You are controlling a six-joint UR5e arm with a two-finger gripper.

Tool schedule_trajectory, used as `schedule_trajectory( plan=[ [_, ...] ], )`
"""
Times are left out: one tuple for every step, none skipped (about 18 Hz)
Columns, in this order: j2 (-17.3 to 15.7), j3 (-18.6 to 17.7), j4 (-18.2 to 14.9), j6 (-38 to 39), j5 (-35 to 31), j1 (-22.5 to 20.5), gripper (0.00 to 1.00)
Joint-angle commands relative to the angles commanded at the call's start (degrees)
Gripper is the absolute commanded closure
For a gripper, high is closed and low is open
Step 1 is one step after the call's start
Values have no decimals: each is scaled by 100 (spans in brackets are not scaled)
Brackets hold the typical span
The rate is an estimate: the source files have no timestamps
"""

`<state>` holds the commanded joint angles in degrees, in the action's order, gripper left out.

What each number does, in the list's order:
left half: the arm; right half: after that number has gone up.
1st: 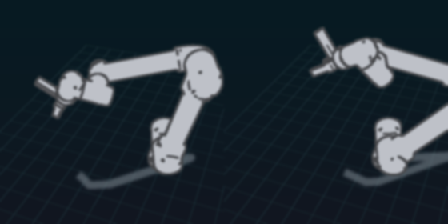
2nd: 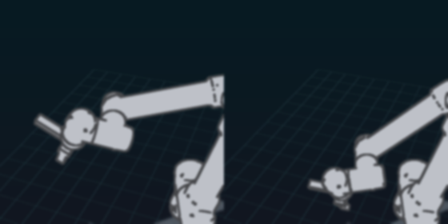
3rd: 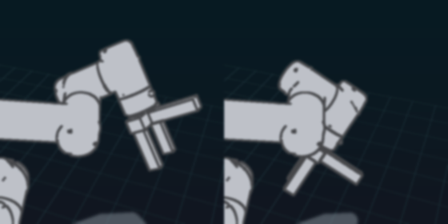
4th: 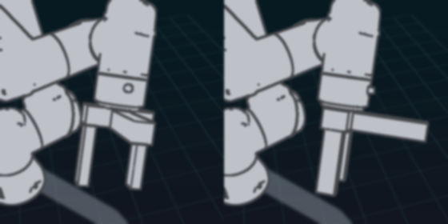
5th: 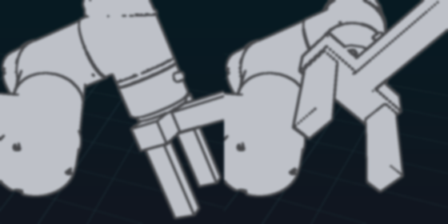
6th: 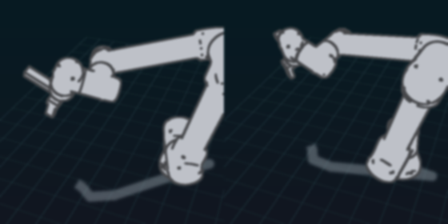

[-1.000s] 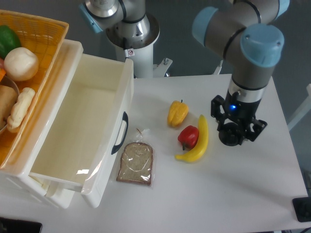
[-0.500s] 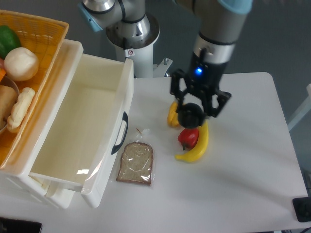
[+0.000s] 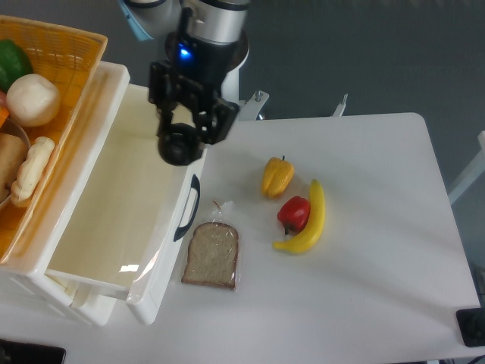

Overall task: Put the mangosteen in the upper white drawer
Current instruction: 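Lower the mangosteen into the drawer and open the gripper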

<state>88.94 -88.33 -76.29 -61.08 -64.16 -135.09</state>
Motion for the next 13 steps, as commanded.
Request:
schedule_trajectory(
  plan=[
    [9, -17, 17, -9, -9, 18, 100],
    [44, -44, 18, -87, -9, 18, 100],
    [88, -53, 18, -201, -17, 27, 100],
    [114, -61, 18, -254, -26, 27, 100],
    [158, -70, 18, -290, -35, 27, 100],
    [211, -88, 26, -325, -35, 27, 100],
    [255, -105, 26, -404, -35, 36, 100],
    [316, -123, 26, -465, -44, 36, 100],
    [386, -123, 26, -527, -44, 53, 99],
    [439, -132, 26, -588, -53, 106, 98],
    [501, -132, 18, -606, -61, 184, 97],
    [545, -141, 18, -607, -70, 246, 96],
    [571, -141, 18, -607, -70, 290, 96]
  ],
)
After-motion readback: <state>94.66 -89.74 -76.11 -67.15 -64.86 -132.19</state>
